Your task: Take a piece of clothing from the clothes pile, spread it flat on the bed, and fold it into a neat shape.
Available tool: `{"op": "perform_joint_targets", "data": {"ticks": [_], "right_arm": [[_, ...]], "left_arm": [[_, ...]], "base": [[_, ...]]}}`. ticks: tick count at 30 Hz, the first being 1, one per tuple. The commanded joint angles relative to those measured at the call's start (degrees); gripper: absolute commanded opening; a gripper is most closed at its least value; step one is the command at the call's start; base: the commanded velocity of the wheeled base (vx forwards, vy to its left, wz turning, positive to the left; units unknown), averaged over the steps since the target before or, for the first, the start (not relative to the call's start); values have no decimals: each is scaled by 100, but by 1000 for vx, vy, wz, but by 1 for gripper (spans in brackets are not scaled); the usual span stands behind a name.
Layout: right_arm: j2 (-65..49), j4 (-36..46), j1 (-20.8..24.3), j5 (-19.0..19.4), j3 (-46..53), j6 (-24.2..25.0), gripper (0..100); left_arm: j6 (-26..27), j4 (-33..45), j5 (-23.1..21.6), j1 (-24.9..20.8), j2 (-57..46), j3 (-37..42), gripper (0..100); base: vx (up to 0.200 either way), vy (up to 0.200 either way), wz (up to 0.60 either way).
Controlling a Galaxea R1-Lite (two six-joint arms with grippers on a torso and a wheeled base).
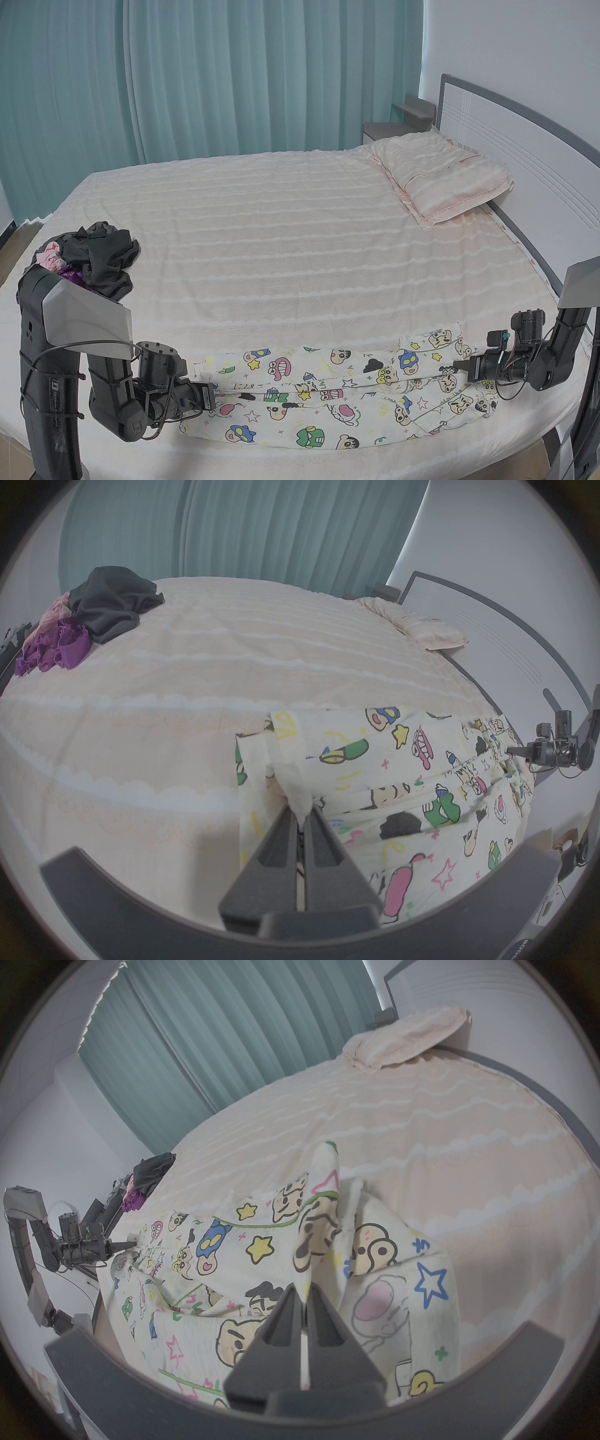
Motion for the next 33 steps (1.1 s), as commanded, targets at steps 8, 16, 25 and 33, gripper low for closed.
{"op": "perform_joint_targets", "data": {"ticks": [8, 16, 25, 33], "right_arm": [[106, -663, -72, -101, 522, 28, 100], [-192, -857, -230, -101, 636, 71, 100], [-148, -1024, 253, -215, 557, 1240, 100], [115, -1059, 403, -373, 495, 1407, 100]], "left_arm": [[-71, -171, 9, -17, 119, 240, 100], [-967, -540, 27, 18, -566, 768, 100], [-2426, -540, -17, -70, -1129, 979, 100], [-2901, -549, -210, -149, -988, 943, 100]], "base": [[0, 0, 0], [0, 0, 0], [0, 0, 0], [0, 0, 0]]}}
